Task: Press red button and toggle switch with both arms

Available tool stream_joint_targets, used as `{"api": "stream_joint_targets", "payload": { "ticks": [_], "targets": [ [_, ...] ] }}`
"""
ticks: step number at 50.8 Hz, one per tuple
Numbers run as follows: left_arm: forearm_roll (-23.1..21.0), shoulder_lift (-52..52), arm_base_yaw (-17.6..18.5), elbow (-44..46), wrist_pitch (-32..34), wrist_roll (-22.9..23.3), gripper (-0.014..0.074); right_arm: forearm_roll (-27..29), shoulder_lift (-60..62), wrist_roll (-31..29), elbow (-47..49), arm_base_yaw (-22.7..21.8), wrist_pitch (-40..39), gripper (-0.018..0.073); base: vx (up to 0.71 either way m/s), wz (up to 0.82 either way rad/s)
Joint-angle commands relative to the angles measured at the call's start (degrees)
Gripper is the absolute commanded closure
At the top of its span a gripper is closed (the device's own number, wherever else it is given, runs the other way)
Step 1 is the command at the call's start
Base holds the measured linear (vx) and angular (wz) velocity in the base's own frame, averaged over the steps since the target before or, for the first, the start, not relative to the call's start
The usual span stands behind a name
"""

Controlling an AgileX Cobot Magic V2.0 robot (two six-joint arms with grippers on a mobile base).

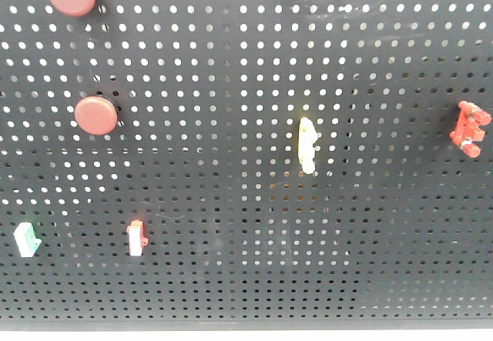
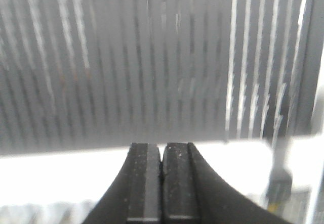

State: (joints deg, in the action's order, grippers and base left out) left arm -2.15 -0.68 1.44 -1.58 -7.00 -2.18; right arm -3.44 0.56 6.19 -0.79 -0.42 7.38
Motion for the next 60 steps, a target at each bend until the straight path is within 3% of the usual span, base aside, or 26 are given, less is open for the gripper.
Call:
{"api": "stream_joint_targets", "payload": {
  "ticks": [1,14,60],
  "targets": [
    [-0.6,0.3,-0.1,-1.6,4.6,0.2,0.0594,-3.2,0.1,2.4,-1.7,1.1,-7.4,0.0559,0.00,0.00],
    [-0.6,0.3,-0.1,-1.6,4.6,0.2,0.0594,-0.5,0.3,-4.3,-1.6,1.4,-7.4,0.0559,0.00,0.00],
    [-0.6,0.3,-0.1,-1.6,4.6,0.2,0.0594,-0.6,0.3,-4.1,-1.6,1.4,-6.6,0.0559,0.00,0.00]
  ]
}}
